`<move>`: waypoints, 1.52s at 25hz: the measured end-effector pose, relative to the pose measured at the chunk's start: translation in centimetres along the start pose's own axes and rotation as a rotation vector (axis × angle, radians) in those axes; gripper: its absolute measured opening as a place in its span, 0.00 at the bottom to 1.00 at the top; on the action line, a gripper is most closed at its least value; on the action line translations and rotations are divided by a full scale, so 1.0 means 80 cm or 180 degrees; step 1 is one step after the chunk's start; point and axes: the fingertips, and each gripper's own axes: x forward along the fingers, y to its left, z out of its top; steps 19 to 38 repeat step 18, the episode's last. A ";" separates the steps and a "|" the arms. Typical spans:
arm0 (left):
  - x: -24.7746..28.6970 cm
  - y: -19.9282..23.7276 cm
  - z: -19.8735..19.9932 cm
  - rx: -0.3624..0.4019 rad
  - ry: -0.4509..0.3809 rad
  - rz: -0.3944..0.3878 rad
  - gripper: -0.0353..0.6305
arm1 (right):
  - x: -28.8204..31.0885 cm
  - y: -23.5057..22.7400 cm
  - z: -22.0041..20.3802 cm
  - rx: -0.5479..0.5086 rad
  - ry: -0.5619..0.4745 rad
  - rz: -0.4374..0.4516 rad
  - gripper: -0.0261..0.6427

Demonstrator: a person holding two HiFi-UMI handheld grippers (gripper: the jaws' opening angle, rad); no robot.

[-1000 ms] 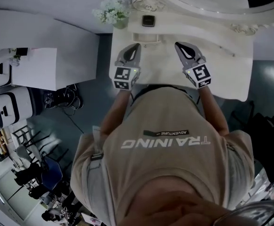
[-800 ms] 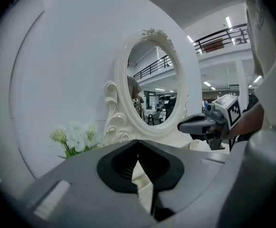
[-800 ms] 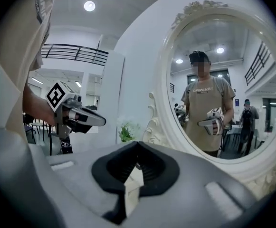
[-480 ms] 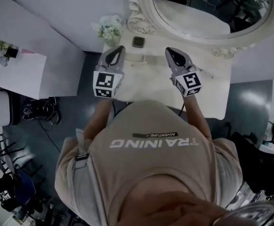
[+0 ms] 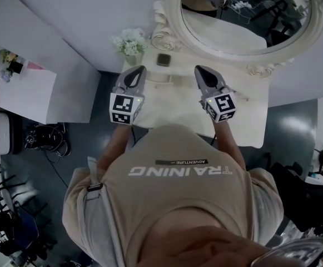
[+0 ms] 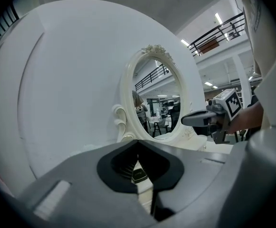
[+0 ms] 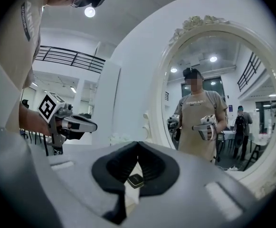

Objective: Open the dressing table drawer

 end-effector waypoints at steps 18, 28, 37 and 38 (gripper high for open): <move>0.027 0.001 -0.011 -0.0114 -0.0011 -0.0303 0.06 | 0.003 0.002 -0.001 0.0109 -0.0059 -0.0227 0.04; 0.027 0.001 -0.011 -0.0114 -0.0011 -0.0303 0.06 | 0.003 0.002 -0.001 0.0109 -0.0059 -0.0227 0.04; 0.027 0.001 -0.011 -0.0114 -0.0011 -0.0303 0.06 | 0.003 0.002 -0.001 0.0109 -0.0059 -0.0227 0.04; 0.027 0.001 -0.011 -0.0114 -0.0011 -0.0303 0.06 | 0.003 0.002 -0.001 0.0109 -0.0059 -0.0227 0.04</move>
